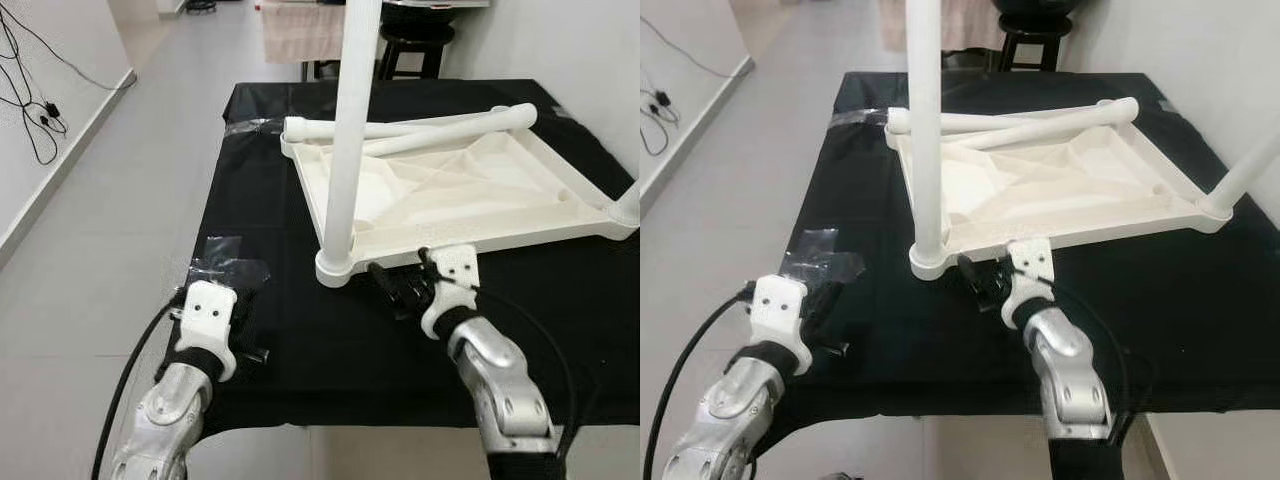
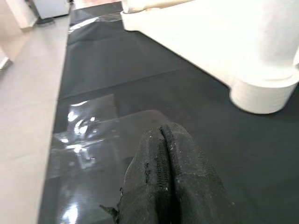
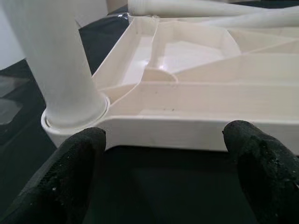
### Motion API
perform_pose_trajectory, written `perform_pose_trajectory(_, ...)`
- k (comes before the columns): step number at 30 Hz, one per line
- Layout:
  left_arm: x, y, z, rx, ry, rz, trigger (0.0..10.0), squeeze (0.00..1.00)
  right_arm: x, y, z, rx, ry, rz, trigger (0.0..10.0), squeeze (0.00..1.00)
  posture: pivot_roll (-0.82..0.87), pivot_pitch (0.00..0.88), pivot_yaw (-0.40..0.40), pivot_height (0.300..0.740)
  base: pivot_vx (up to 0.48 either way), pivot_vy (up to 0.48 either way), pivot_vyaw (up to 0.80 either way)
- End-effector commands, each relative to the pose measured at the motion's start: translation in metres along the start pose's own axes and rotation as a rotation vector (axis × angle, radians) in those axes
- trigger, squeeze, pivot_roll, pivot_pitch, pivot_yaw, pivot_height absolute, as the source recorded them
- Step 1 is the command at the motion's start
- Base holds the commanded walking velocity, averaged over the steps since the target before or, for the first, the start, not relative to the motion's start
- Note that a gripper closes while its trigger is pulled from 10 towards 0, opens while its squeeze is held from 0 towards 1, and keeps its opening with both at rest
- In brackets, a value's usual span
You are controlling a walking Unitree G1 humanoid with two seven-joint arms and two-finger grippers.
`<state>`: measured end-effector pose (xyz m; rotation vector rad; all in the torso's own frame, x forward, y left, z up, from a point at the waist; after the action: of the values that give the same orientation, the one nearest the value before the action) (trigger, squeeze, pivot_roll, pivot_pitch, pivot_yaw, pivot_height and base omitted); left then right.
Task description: Building children table
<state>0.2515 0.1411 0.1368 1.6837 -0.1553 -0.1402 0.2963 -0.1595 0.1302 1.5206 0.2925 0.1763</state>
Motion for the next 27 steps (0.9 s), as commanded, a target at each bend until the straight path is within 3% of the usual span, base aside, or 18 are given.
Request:
perform_pose_trajectory(1,-0.001,-0.007,0.0,0.021,0.005,-0.019,10.0,0.0,-0.001,0.004,-0.004,0.008,0.004,0.017,10.0,0.0,0.07,0.094,-0.011,0.74,0.0,0.0,0.0)
perform_pose_trajectory(4,-0.001,-0.007,0.001,0.024,0.005,-0.018,10.0,0.0,0.0,0.005,-0.005,0.018,0.017,0.025,10.0,0.0,0.07,0.094,-0.01,0.74,0.0,0.0,0.0)
perform_pose_trajectory(9,0.0,-0.006,0.004,0.021,-0.016,-0.012,10.0,0.0,0.005,0.013,-0.014,0.02,0.159,0.054,10.0,0.0,0.09,0.095,-0.007,0.74,0.0,0.0,0.0)
perform_pose_trajectory(10,-0.001,-0.004,0.008,0.007,-0.051,-0.005,10.0,0.0,0.007,0.018,-0.019,0.007,0.244,0.066,10.0,0.0,0.09,0.097,-0.005,0.74,0.0,0.0,0.0)
perform_pose_trajectory(12,-0.001,-0.004,0.008,0.007,-0.051,-0.005,10.0,0.0,0.007,0.018,-0.019,0.007,0.244,0.066,10.0,0.0,0.09,0.097,-0.005,0.74,0.0,0.0,0.0)
perform_pose_trajectory(13,-0.003,-0.003,0.012,-0.001,-0.089,0.001,10.0,0.0,0.01,0.022,-0.023,-0.012,0.32,0.077,10.0,0.0,0.09,0.098,-0.006,0.74,0.0,0.0,0.0)
perform_pose_trajectory(14,-0.005,-0.001,0.021,-0.015,-0.167,0.02,10.0,0.0,0.019,0.03,-0.025,-0.049,0.429,0.084,10.0,0.0,0.1,0.106,-0.01,0.74,0.0,0.0,0.0)
perform_pose_trajectory(15,-0.005,-0.001,0.021,-0.015,-0.167,0.02,10.0,0.0,0.019,0.03,-0.025,-0.049,0.429,0.084,10.0,0.0,0.1,0.106,-0.01,0.74,0.0,0.0,0.0)
perform_pose_trajectory(17,-0.009,0.003,0.032,-0.029,-0.262,0.045,10.0,0.0,0.031,0.04,-0.024,-0.1,0.542,0.083,10.0,0.0,0.1,0.108,-0.012,0.74,0.0,0.0,0.0)
perform_pose_trajectory(20,-0.009,0.003,0.032,-0.03,-0.264,0.044,10.0,0.0,0.033,0.041,-0.023,-0.109,0.552,0.08,10.0,0.0,0.1,0.108,-0.012,0.74,0.0,0.0,0.0)
perform_pose_trajectory(24,-0.01,0.003,0.033,-0.04,-0.268,0.046,10.0,0.0,0.057,0.052,-0.026,-0.142,0.648,0.075,10.0,0.0,0.12,0.125,-0.016,0.74,0.0,0.0,0.0)
perform_pose_trajectory(27,-0.01,0.004,0.033,-0.041,-0.273,0.048,10.0,0.0,0.063,0.055,-0.029,-0.161,0.69,0.071,10.0,0.0,0.12,0.125,-0.016,0.74,0.0,0.0,0.0)
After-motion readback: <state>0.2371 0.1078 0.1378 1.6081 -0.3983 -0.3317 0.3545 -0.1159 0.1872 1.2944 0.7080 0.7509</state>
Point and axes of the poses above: a point about 5 cm out from each wrist's last joint towards the gripper, its own x axis pointing out of the wrist towards the gripper, its own y axis along the axis of the wrist's last joint, z = x × y, the point moved 1 cm from there along x, pointing out of the wrist towards the gripper
